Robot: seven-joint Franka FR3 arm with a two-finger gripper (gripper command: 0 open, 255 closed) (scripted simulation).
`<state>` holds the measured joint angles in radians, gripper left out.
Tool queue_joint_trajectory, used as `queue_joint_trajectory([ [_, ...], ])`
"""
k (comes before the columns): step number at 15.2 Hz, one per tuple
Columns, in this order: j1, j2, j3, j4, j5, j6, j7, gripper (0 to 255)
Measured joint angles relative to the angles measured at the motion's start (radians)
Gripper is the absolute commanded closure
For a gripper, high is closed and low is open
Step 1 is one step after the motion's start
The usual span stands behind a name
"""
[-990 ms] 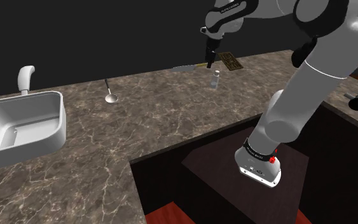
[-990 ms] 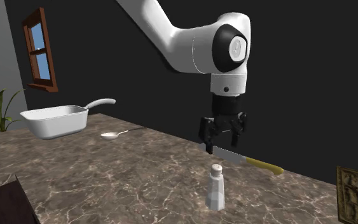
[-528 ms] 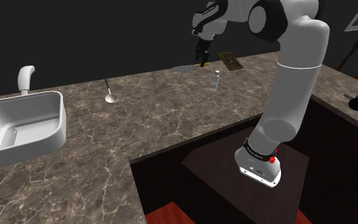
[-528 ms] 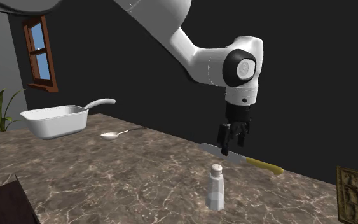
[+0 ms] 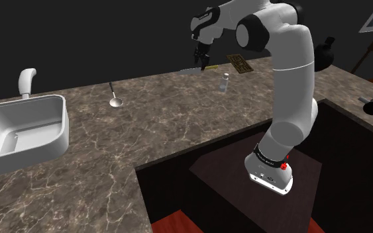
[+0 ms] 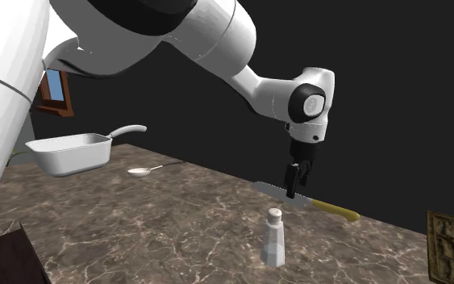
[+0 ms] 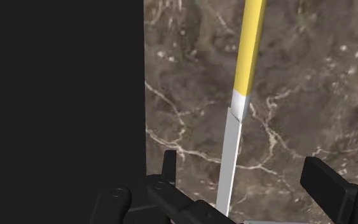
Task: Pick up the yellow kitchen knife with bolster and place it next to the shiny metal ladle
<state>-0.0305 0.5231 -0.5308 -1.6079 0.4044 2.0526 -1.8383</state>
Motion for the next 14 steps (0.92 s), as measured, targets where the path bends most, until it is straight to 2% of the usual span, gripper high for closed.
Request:
queue_joint_trajectory([
  [5,-0.004,0.032,0.014,-0.015,0.02,0.044,-0.014,0],
  [11,-0.004,0.035,0.016,-0.021,0.024,0.053,-0.017,0],
  [12,-0.004,0.035,0.016,-0.021,0.024,0.053,-0.017,255],
  [14,-0.004,0.035,0.016,-0.021,0.024,0.053,-0.017,255],
])
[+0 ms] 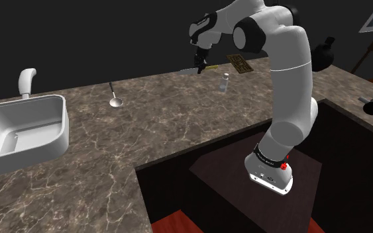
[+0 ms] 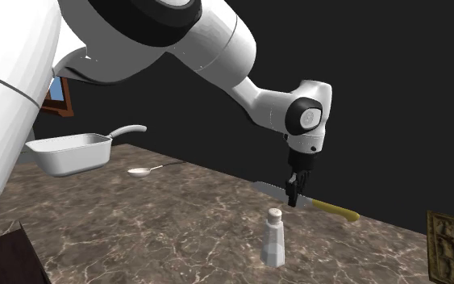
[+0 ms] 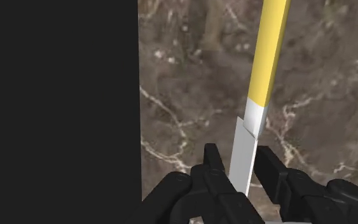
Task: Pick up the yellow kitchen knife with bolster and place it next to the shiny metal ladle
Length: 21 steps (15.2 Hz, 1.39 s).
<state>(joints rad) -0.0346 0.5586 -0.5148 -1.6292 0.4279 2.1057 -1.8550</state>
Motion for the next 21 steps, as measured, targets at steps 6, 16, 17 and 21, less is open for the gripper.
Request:
queue_joint_trajectory([
  [6,0.0,0.0,0.0,0.0,0.0,0.0,0.0,255],
  [16,0.004,-0.038,-0.016,0.039,-0.027,-0.072,0.021,255],
  [17,0.006,-0.044,-0.018,0.044,-0.031,-0.081,0.025,255],
  [21,0.008,-0.061,-0.025,0.072,-0.045,-0.123,0.038,255],
])
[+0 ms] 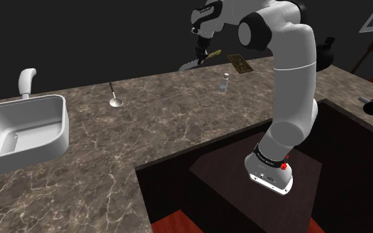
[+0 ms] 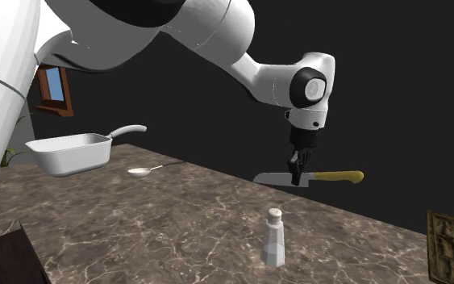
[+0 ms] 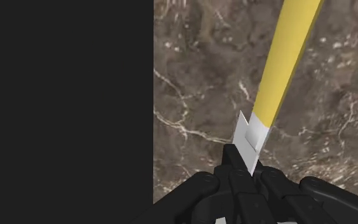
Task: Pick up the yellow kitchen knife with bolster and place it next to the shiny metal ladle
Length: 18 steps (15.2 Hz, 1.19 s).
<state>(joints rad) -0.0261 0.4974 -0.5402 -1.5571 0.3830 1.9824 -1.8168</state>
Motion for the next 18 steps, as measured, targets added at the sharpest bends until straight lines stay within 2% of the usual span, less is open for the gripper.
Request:
queue_joint_trajectory([
  [10,-0.002,-0.035,-0.014,0.079,-0.027,-0.108,0.025,255],
  [13,0.052,-0.095,-0.016,0.005,-0.055,-0.082,0.066,255],
  [18,0.172,-0.229,-0.008,-0.17,-0.124,-0.008,0.18,255],
])
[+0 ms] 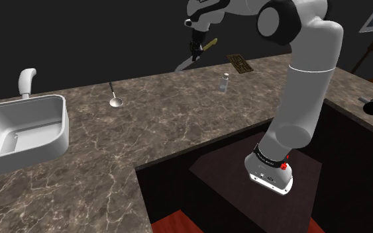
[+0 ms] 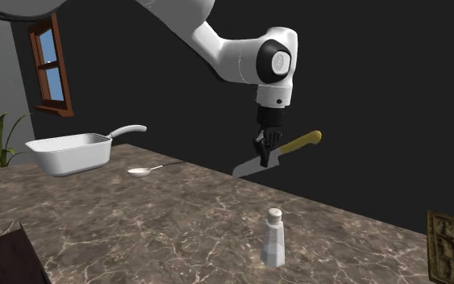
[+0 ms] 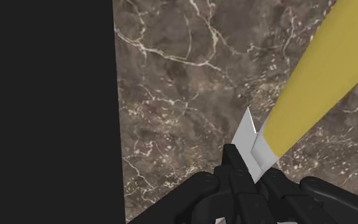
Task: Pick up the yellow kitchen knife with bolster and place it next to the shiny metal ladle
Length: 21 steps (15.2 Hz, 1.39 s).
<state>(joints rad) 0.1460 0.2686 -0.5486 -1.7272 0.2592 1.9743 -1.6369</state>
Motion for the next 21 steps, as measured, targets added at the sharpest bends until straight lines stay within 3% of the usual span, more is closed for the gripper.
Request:
queue_joint_trajectory([
  [9,0.158,-0.19,0.058,-0.225,-0.113,0.091,0.234,255],
  [21,0.315,-0.289,0.201,-0.338,-0.182,0.143,0.56,255],
])
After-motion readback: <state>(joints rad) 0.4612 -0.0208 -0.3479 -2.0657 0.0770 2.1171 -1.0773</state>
